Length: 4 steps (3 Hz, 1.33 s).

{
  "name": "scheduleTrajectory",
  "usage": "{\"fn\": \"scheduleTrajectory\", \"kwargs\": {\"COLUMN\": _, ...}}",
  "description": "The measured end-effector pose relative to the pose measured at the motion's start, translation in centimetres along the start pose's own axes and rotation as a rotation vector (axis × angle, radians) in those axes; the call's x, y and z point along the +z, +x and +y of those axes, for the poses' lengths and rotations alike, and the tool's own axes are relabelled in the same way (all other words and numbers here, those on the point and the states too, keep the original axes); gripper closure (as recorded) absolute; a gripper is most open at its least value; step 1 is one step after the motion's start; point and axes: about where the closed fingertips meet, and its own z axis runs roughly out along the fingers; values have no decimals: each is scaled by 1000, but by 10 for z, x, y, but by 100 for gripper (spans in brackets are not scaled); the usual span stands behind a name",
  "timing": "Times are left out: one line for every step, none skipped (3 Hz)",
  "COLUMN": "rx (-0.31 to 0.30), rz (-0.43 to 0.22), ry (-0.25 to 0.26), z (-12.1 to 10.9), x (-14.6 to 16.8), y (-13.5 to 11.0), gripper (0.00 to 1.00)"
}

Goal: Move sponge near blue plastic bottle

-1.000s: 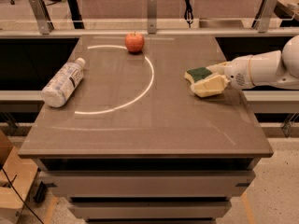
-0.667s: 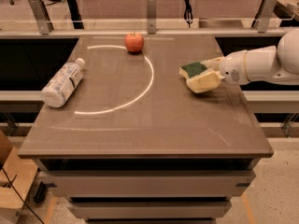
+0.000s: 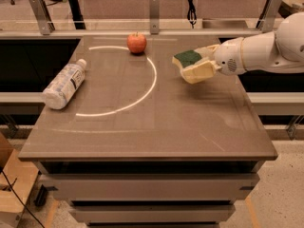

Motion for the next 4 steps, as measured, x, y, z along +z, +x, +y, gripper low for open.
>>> {"fn": "scheduleTrajectory", "kwargs": {"rx": -28, "rz": -46, "ry": -68, "z": 19, "x": 20, "y": -19, "gripper": 100}}
{"fn": "scheduleTrajectory", "kwargs": {"rx": -82, "rz": -145, "ry": -205, "z": 57, "x": 54, "y": -58, "gripper": 100}}
{"fn": "scheduleTrajectory", "kwargs": {"rx": -105, "rz": -236, "ry": -342, "z": 92, "x": 87, "y": -87, "gripper": 100}}
{"fn": "scheduleTrajectory", "kwargs": {"rx": -117, "rz": -274, "ry": -439, "z": 122, "x": 124, "y": -104, "gripper": 82}}
